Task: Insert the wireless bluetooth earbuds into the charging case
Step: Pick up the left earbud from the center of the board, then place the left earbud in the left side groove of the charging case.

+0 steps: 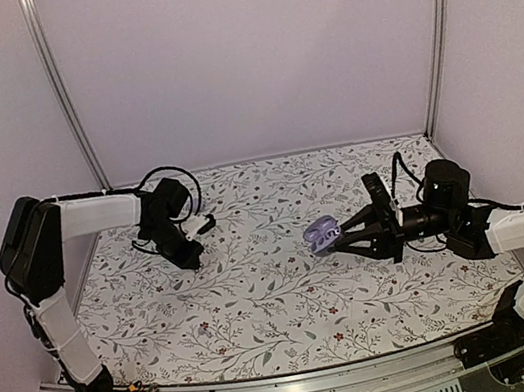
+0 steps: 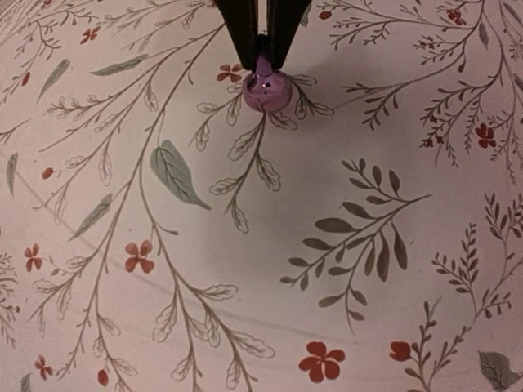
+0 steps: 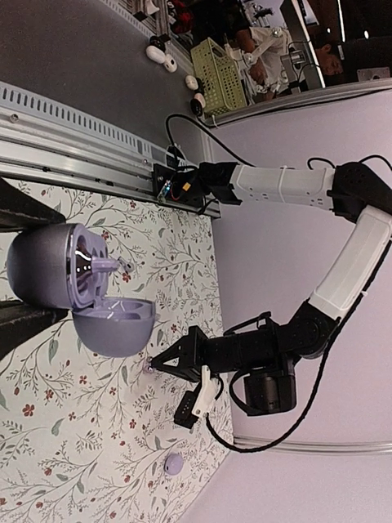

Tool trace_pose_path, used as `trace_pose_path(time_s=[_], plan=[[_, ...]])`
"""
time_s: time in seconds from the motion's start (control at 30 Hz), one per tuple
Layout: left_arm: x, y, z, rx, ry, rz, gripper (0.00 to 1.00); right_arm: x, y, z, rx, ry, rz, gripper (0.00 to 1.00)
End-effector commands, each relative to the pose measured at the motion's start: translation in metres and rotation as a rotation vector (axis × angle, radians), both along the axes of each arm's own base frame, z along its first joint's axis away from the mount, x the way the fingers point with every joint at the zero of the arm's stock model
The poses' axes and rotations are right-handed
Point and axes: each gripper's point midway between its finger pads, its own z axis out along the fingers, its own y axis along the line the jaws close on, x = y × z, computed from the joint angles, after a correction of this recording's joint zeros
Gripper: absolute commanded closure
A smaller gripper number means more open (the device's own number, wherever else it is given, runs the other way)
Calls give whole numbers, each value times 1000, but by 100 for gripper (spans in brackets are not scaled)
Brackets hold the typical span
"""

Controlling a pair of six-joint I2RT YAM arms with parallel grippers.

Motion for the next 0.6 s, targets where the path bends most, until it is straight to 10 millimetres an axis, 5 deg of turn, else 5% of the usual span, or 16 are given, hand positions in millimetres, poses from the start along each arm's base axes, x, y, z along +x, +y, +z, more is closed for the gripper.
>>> trace_pose_path(time_s=[0.0, 0.27, 0.57], plan=[[20, -16, 62, -131, -131, 52, 100, 15, -8, 20, 28, -80, -122, 100], [8, -70, 203, -578, -332, 89, 100, 52, -24, 55, 105, -360, -407, 100], [-61, -115, 344, -1053, -569, -44, 100, 68, -37, 88, 168, -664, -616, 100]])
